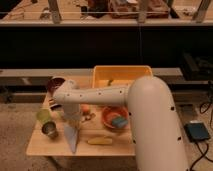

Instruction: Wipe table surface with towel

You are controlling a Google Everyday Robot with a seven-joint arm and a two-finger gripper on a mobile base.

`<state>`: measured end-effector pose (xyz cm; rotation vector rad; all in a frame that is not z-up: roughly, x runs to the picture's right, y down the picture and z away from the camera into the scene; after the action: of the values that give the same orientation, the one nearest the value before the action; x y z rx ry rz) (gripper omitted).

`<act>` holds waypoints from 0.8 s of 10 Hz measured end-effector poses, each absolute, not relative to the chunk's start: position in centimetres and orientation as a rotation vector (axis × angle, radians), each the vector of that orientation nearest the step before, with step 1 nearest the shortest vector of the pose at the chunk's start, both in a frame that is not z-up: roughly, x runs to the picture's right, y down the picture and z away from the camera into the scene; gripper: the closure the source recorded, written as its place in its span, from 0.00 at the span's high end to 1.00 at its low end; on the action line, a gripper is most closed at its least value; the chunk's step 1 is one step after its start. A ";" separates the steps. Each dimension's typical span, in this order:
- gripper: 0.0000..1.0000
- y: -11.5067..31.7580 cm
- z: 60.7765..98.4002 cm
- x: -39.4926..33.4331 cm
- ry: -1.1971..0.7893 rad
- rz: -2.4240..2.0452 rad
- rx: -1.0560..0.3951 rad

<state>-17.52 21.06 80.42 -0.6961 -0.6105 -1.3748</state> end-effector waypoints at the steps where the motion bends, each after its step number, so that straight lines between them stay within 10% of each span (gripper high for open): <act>1: 0.00 21.7 80.1 -18.0 -0.628 -1.392 -0.692; 8: 0.00 26.1 77.1 -10.7 -0.609 -1.416 -0.746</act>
<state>-10.69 26.15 77.08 -0.7461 -0.6087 -1.4164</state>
